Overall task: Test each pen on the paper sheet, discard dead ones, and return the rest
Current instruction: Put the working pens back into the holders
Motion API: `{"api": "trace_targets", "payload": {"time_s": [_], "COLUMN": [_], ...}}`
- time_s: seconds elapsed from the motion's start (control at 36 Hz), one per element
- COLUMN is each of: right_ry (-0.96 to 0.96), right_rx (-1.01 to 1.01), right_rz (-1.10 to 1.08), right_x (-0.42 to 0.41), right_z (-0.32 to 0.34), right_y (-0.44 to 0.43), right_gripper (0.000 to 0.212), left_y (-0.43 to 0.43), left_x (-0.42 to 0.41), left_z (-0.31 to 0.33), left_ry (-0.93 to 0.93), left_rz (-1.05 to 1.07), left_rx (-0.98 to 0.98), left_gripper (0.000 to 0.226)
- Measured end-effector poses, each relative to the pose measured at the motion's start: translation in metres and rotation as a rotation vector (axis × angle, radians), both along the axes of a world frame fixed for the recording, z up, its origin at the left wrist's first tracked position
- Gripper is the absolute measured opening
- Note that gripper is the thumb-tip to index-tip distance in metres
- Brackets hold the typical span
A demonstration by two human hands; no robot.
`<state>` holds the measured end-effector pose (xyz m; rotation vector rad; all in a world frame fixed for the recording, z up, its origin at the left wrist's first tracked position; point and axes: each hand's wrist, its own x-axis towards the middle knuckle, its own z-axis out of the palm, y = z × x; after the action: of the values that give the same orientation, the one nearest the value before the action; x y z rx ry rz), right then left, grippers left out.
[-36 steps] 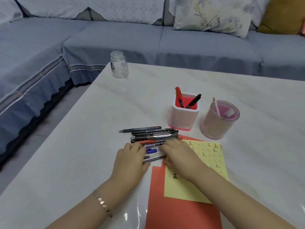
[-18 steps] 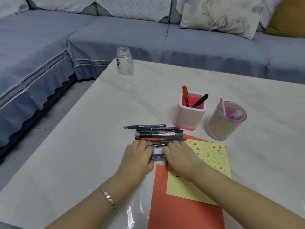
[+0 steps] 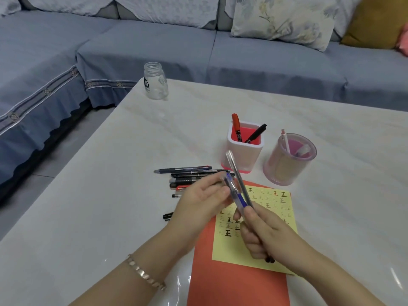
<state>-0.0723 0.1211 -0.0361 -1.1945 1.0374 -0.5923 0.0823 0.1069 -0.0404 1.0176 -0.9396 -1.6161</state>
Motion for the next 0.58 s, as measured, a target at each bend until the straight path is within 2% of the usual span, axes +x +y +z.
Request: {"api": "trace_targets", "payload": {"time_s": [0.08, 0.17, 0.28, 0.42, 0.58], "right_ry": [-0.052, -0.062, 0.045, 0.112, 0.346], "right_rx": [0.022, 0.001, -0.078, -0.009, -0.257], "right_rz": [-0.031, -0.034, -0.011, -0.026, -0.098], "right_x": [-0.004, -0.006, -0.015, -0.027, -0.042], "right_z": [0.002, 0.002, 0.003, 0.008, 0.033], "right_y": [0.003, 0.008, 0.01, 0.008, -0.009], "right_gripper": [0.039, 0.031, 0.036, 0.026, 0.013], "left_y": [0.002, 0.004, 0.0, -0.005, -0.009], "left_x": [-0.013, -0.025, -0.036, -0.049, -0.073], "left_z": [0.004, 0.006, 0.014, 0.026, 0.041], "left_ry": [-0.011, -0.033, -0.003, -0.068, -0.22], "left_rz": [-0.056, -0.051, -0.019, -0.022, -0.093], "left_rx": [-0.027, -0.017, 0.045, 0.024, -0.107], "left_gripper": [0.027, 0.019, 0.021, 0.017, 0.022]}}
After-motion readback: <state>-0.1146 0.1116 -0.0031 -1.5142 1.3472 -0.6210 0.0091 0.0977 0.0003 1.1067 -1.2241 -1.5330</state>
